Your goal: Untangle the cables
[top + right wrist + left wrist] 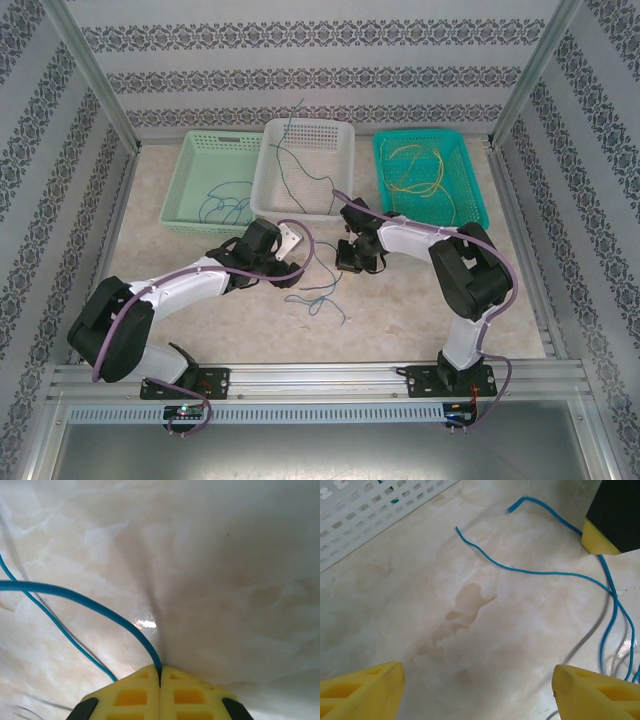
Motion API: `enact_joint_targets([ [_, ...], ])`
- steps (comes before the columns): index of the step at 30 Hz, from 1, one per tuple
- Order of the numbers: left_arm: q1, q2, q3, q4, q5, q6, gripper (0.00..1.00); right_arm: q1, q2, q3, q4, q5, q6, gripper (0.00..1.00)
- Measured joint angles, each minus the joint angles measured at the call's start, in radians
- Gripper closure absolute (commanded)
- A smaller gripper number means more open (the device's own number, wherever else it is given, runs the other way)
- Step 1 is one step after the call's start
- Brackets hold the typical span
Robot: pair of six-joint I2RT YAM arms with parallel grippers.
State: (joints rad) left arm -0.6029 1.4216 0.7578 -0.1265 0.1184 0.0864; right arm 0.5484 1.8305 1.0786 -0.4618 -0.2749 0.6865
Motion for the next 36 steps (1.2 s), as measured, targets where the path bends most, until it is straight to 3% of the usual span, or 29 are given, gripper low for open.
enact_joint_targets([
  [13, 0.0, -0.096, -0.046, 0.016, -0.066, -0.037, 0.2, 0.005, -0.235, -0.047, -0.018, 0.074, -0.002, 1.0],
  [20, 0.034, -0.317, -0.091, 0.041, -0.253, -0.17, 0.15, 0.032, -0.267, 0.111, -0.037, 0.071, -0.013, 1.0],
  [25, 0.183, -0.478, -0.091, 0.033, -0.322, -0.277, 0.08, 0.045, -0.143, 0.314, 0.032, 0.027, -0.02, 1.0],
  [30, 0.32, -0.514, -0.088, -0.031, -0.364, -0.388, 0.03, 0.061, 0.067, 0.576, 0.104, -0.036, -0.027, 1.0],
  [36, 0.373, -0.516, -0.088, -0.094, -0.383, -0.462, 0.0, 0.086, 0.35, 0.917, 0.145, -0.116, -0.005, 1.0],
])
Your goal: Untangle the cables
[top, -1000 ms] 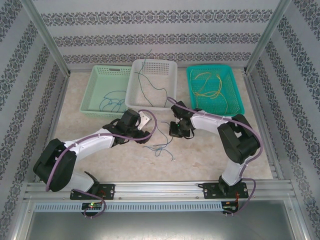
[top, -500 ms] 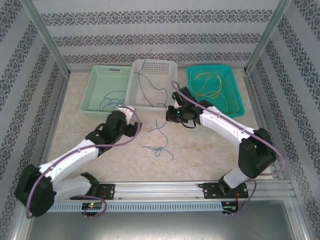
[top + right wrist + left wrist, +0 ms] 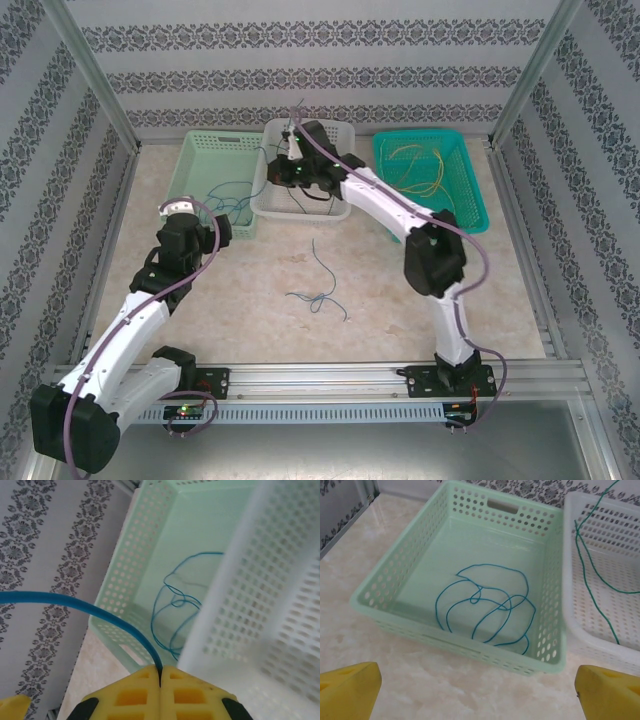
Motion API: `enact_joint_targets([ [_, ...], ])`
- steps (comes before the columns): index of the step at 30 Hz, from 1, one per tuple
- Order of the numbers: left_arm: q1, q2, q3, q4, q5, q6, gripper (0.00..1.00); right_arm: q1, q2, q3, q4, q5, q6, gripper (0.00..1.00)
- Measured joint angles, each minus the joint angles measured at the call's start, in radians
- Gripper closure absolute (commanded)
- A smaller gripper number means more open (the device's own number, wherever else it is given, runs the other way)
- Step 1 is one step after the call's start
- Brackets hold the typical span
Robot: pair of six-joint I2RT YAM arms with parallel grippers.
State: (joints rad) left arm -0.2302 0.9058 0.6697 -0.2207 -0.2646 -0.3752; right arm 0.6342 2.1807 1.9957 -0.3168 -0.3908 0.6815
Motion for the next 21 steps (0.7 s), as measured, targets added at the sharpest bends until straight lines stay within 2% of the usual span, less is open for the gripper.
enact_joint_targets([
  [6, 0.035, 0.0, 0.0, -0.024, 0.002, -0.027, 0.0, 0.017, 0.26, 0.344, -0.01, -0.059, 0.05, 1.0],
  [7, 0.037, 0.0, 0.0, -0.027, 0.002, -0.029, 0.0, 0.019, 0.308, 0.41, -0.013, -0.072, 0.063, 0.95],
  [8, 0.038, 0.0, 0.0, -0.028, 0.002, -0.031, 0.0, 0.018, 0.354, 0.473, -0.016, -0.082, 0.077, 0.84],
  [10, 0.041, 0.002, 0.0, -0.031, 0.006, -0.031, 0.0, 0.018, 0.431, 0.571, -0.025, -0.101, 0.105, 0.7],
  [11, 0.043, 0.003, 0.0, -0.034, 0.009, -0.031, 0.0, 0.018, 0.466, 0.61, -0.029, -0.112, 0.116, 0.49],
  [12, 0.043, 0.003, 0.0, -0.035, 0.01, -0.031, 0.0, 0.018, 0.484, 0.625, -0.031, -0.119, 0.125, 0.41],
  [16, 0.043, 0.004, 0.0, -0.037, 0.028, -0.031, 0.01, 0.018, 0.507, 0.627, -0.03, -0.138, 0.145, 0.27],
  [21, 0.043, 0.009, 0.0, -0.039, 0.048, -0.038, 0.0, 0.018, 0.479, 0.602, -0.034, -0.129, 0.148, 0.17],
])
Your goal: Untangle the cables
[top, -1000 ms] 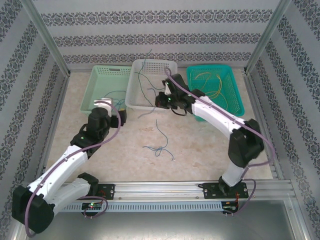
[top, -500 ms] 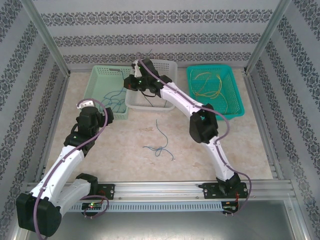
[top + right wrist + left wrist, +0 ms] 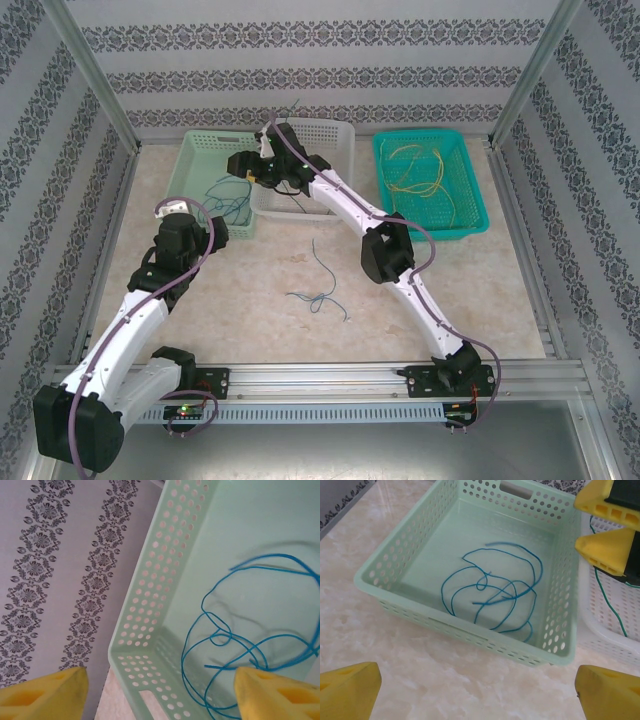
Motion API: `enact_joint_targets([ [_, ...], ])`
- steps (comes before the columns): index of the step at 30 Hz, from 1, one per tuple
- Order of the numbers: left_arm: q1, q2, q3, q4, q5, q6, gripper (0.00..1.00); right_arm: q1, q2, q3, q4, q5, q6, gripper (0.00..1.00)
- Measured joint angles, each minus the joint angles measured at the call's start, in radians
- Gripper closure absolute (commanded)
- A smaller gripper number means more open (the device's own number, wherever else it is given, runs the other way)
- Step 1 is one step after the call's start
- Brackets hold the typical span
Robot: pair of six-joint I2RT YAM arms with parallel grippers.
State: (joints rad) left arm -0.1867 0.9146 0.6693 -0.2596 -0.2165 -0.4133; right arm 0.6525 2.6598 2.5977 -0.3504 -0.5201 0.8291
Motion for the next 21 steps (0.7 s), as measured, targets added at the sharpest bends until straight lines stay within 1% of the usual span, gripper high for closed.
enact_joint_targets([
  [2, 0.0, 0.007, 0.0, 0.0, 0.011, -0.007, 0.0, 0.0, -0.006, -0.003, -0.005, 0.004, 0.003, 0.15],
  [5, 0.0, 0.018, 0.0, -0.002, 0.04, -0.012, 0.0, 0.0, -0.022, -0.014, -0.011, 0.001, 0.003, 0.14],
  [6, 0.0, 0.019, 0.0, -0.002, 0.052, -0.012, 0.02, 0.0, -0.034, -0.029, -0.01, -0.005, 0.003, 0.14],
  [10, -0.003, 0.019, -0.016, 0.017, 0.156, 0.008, 0.1, 0.002, -0.124, -0.131, 0.012, -0.046, -0.003, 0.17],
  [12, -0.022, 0.019, -0.034, 0.021, 0.203, 0.038, 0.11, 0.005, -0.184, -0.187, 0.011, -0.061, -0.027, 0.19],
  [15, -0.122, 0.026, -0.056, 0.02, 0.247, 0.116, 0.1, 0.002, -0.331, -0.351, 0.018, -0.072, -0.083, 0.22],
  [18, -0.26, 0.078, -0.058, 0.023, 0.29, 0.211, 0.11, -0.016, -0.546, -0.613, 0.041, -0.072, -0.138, 0.21],
  [21, -0.359, 0.158, -0.06, 0.027, 0.32, 0.28, 0.11, -0.069, -0.74, -0.845, 0.063, -0.063, -0.182, 0.2],
])
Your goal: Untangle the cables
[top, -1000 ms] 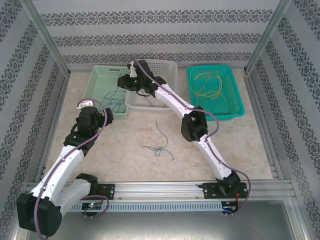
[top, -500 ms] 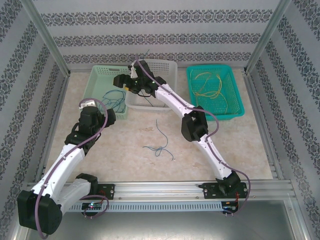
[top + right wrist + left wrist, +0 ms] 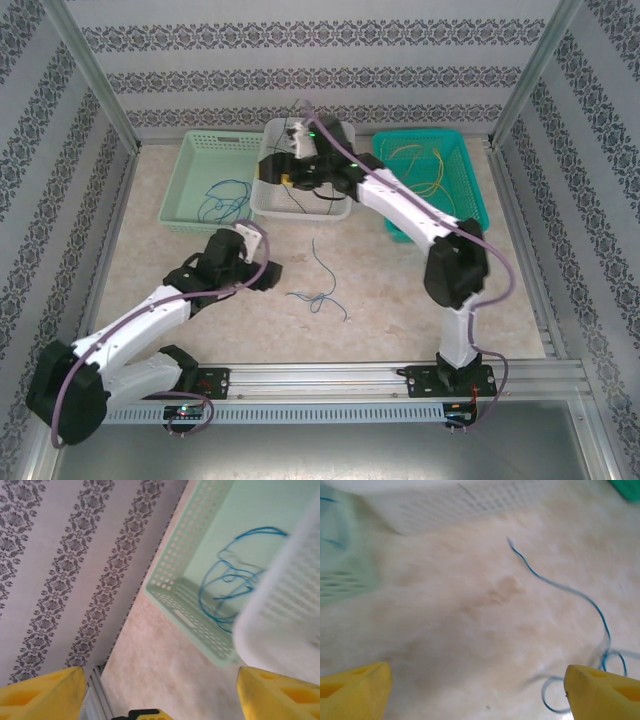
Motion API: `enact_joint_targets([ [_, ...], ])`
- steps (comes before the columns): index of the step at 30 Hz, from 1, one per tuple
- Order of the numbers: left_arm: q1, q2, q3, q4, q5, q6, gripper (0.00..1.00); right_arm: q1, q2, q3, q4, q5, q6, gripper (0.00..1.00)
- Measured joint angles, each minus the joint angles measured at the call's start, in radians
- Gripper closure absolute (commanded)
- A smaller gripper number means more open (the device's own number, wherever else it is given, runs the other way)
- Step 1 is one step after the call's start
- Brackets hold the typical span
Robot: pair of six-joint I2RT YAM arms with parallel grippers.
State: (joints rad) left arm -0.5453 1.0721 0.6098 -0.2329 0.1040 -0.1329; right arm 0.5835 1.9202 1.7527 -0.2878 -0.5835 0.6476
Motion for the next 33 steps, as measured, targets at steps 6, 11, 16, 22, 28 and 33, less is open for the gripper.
enact_joint_targets([
  [6, -0.092, 0.072, 0.004, -0.004, 0.058, 0.113, 0.11, -0.172, -0.239, -0.329, 0.023, 0.023, -0.032, 0.19],
  [11, -0.174, 0.201, 0.082, -0.059, 0.045, 0.2, 0.12, -0.273, -0.33, -0.49, 0.03, 0.029, -0.031, 0.17],
  [16, -0.228, 0.289, 0.134, -0.111, -0.011, 0.25, 0.13, -0.315, -0.374, -0.529, 0.03, 0.027, -0.039, 0.17],
  [22, -0.228, 0.315, 0.16, -0.151, -0.061, 0.291, 0.2, -0.338, -0.383, -0.529, 0.03, 0.02, -0.05, 0.16],
  [28, -0.235, 0.433, 0.225, -0.165, -0.076, 0.326, 0.25, -0.356, -0.384, -0.534, 0.03, 0.011, -0.053, 0.16],
  [33, -0.239, 0.515, 0.272, -0.177, -0.079, 0.356, 0.63, -0.394, -0.4, -0.562, 0.03, 0.009, -0.053, 0.16],
])
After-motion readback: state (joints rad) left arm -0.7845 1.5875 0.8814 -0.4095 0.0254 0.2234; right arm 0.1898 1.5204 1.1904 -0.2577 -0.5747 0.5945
